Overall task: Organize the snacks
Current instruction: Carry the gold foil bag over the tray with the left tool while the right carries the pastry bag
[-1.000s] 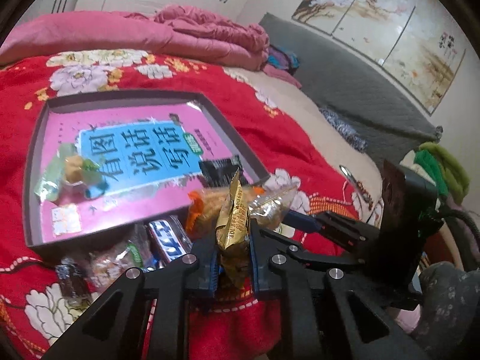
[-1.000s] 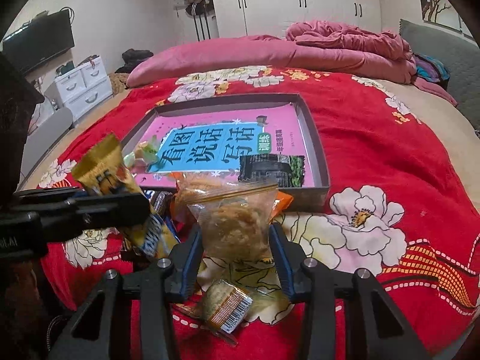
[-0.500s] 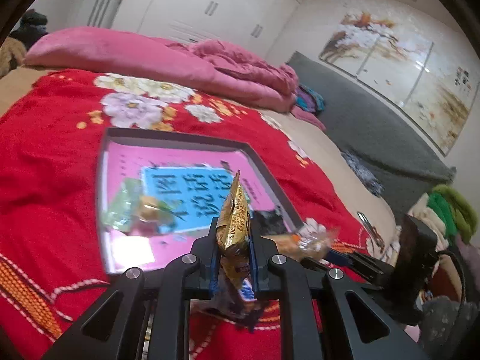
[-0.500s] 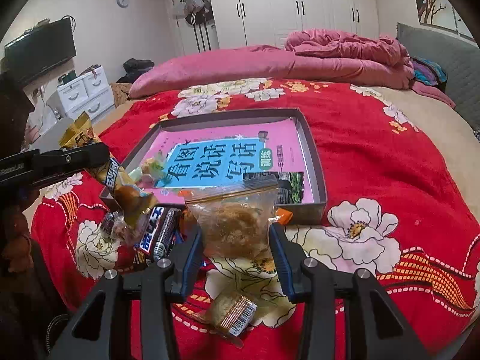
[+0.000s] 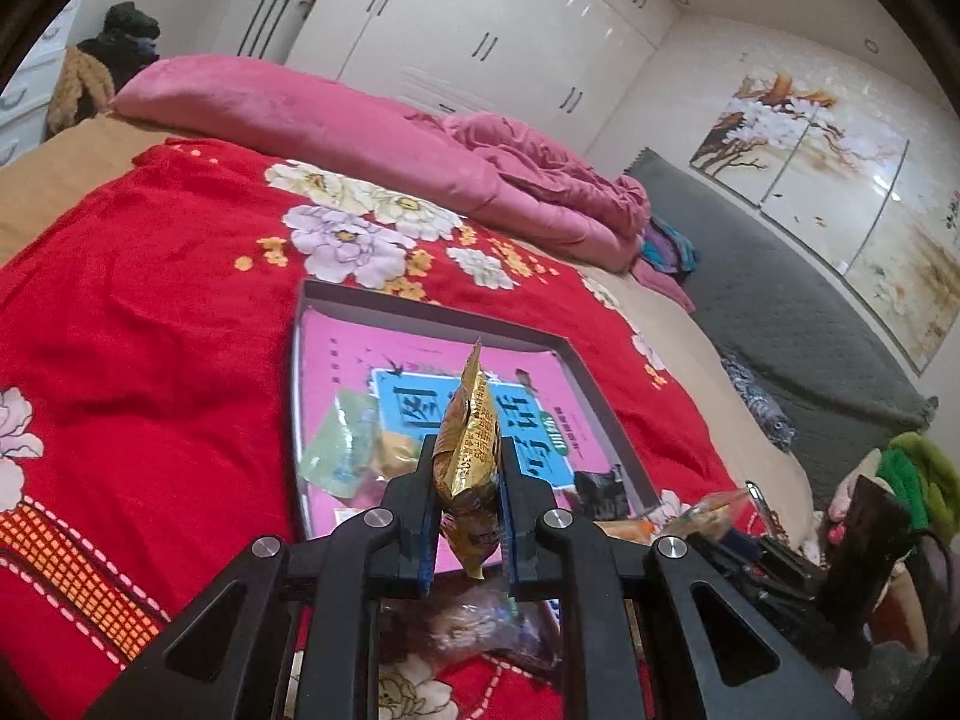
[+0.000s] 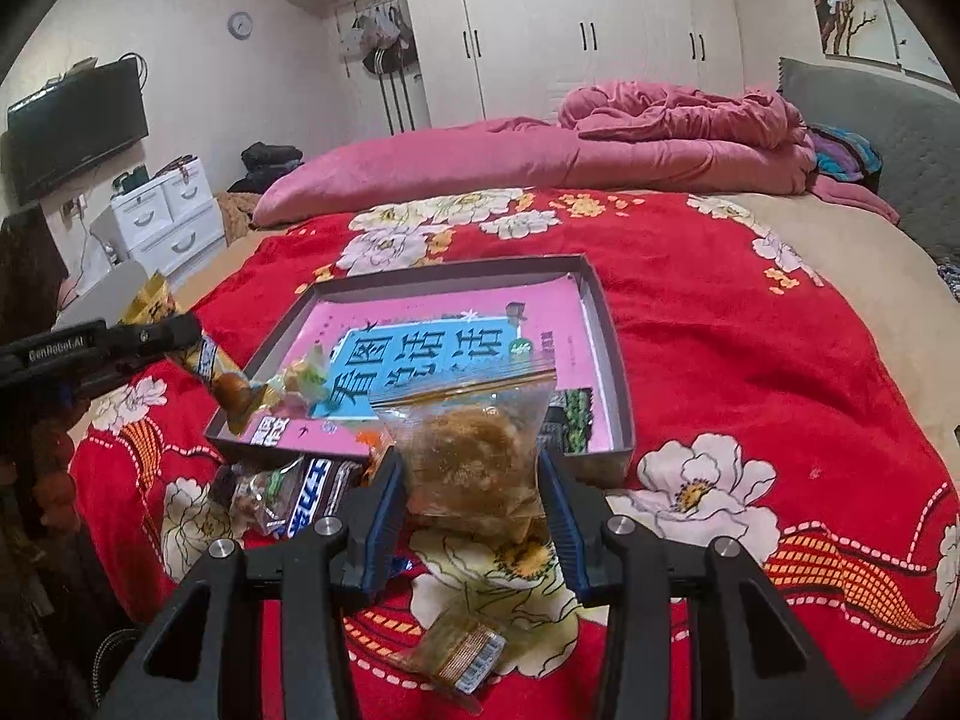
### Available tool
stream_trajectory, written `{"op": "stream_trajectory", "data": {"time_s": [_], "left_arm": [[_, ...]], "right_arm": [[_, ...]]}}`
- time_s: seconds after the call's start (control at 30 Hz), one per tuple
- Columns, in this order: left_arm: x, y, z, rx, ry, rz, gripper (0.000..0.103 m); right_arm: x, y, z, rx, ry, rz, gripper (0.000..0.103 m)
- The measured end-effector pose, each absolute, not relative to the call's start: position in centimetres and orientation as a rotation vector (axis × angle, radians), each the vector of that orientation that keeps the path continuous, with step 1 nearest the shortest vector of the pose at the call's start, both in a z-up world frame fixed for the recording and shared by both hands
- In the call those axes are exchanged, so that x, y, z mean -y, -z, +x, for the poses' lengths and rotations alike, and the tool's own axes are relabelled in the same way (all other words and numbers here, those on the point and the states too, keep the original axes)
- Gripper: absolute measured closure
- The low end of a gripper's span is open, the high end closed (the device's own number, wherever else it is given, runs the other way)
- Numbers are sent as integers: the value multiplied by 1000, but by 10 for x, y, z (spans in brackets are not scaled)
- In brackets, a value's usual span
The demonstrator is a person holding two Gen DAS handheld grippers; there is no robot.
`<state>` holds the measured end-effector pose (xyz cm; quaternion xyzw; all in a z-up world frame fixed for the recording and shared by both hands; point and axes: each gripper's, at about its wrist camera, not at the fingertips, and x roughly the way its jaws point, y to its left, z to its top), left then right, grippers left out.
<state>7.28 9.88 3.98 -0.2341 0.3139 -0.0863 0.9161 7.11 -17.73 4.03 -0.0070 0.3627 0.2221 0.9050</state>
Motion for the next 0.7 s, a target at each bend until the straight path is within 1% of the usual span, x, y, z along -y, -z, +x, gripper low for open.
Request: {"op": "stream_trajectory", "data": {"time_s": [0.5,0.7], "left_arm": [[-108,-23,84,-677,133,-510,87],[-106,-15,92,-698,125,-510,87]], "right_arm": [[196,-58,99,-705,-378,44,58],[203,-57,112,-712,-358,66,58]]}}
